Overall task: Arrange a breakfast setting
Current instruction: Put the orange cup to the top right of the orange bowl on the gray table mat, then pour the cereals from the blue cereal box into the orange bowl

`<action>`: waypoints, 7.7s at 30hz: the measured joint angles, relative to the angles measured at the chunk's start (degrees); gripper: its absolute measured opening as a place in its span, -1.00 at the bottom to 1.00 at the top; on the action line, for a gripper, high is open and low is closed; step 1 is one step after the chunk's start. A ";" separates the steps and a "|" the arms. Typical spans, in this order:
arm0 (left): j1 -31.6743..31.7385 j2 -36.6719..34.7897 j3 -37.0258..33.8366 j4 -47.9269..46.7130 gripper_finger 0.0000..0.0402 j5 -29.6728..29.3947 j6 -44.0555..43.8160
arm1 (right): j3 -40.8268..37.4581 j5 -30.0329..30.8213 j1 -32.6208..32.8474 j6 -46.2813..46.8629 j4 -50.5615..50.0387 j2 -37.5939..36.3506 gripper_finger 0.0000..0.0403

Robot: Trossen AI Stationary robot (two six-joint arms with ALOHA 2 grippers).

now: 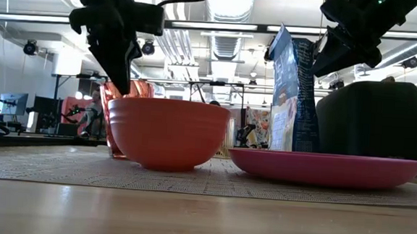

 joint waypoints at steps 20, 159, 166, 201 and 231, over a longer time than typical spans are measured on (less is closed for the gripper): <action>-0.82 -0.10 9.20 -3.49 -0.42 -0.13 -9.00 | 0.00 0.01 0.00 0.00 0.00 0.00 -0.64; -26.40 -57.44 -40.41 46.45 -0.54 -25.79 -5.32 | 15.74 15.69 -9.03 32.20 -27.28 26.22 0.76; -26.40 -57.44 -40.41 46.75 -0.54 -25.82 -5.32 | 14.47 16.54 -13.27 30.51 -23.91 26.21 0.76; -26.41 -57.37 -40.41 46.66 -0.54 -25.99 -3.39 | 12.02 19.60 -21.20 14.69 -3.35 26.25 0.76; -26.42 -57.37 -40.41 46.58 -0.54 -25.83 -2.56 | 11.62 16.57 -26.84 11.69 -2.47 26.18 -0.36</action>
